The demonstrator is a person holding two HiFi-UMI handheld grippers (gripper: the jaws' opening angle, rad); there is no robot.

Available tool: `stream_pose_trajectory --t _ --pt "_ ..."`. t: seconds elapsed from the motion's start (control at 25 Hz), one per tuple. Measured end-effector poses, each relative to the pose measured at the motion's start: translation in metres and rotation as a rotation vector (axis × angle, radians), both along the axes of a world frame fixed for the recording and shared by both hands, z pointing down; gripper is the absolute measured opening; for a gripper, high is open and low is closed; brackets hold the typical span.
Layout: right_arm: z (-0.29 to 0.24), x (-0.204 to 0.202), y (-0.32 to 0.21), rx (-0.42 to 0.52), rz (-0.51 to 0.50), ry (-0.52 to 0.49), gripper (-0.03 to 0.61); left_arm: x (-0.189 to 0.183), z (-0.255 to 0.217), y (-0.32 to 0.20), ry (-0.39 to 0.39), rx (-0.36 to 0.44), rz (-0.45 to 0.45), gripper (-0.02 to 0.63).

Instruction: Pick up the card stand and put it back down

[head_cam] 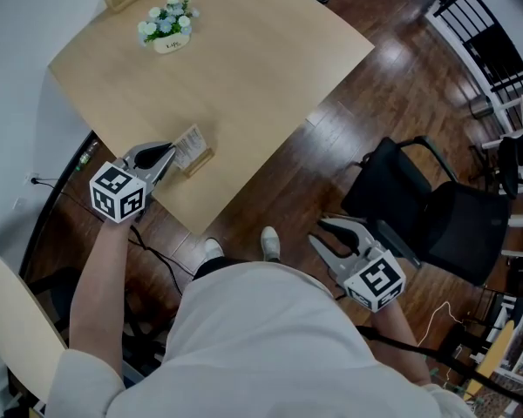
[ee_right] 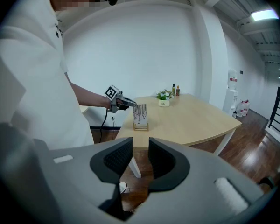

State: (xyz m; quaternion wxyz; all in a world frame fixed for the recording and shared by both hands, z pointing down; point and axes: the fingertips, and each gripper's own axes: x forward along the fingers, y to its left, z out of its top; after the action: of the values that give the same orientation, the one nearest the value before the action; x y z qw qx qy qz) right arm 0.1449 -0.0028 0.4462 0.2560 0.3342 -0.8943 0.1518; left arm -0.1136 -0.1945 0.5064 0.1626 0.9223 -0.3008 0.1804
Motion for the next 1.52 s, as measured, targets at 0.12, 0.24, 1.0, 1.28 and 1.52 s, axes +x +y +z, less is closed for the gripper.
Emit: stream_pose_trajectory --t 0.12,0.24,1.0,1.28,1.52 --pt "0.000 0.000 -0.001 -0.004 0.004 0.005 0.109 0.000 0.008 0.001 -0.003 -0.005 0.008 0.017" --pt "0.000 0.002 -0.001 -0.008 0.007 0.012 0.109 0.001 0.017 0.002 -0.002 -0.010 0.021 0.017" --pt "0.003 0.004 -0.011 -0.019 -0.006 0.016 0.109 0.007 0.042 -0.001 -0.029 -0.027 0.046 0.020" --pt "0.001 0.012 -0.013 0.004 -0.082 0.017 0.109 0.002 0.020 -0.001 -0.041 0.009 -0.031 0.039" --pt "0.008 0.028 -0.022 -0.001 -0.169 -0.020 0.109 -0.014 -0.006 0.020 -0.114 0.033 -0.187 0.031"
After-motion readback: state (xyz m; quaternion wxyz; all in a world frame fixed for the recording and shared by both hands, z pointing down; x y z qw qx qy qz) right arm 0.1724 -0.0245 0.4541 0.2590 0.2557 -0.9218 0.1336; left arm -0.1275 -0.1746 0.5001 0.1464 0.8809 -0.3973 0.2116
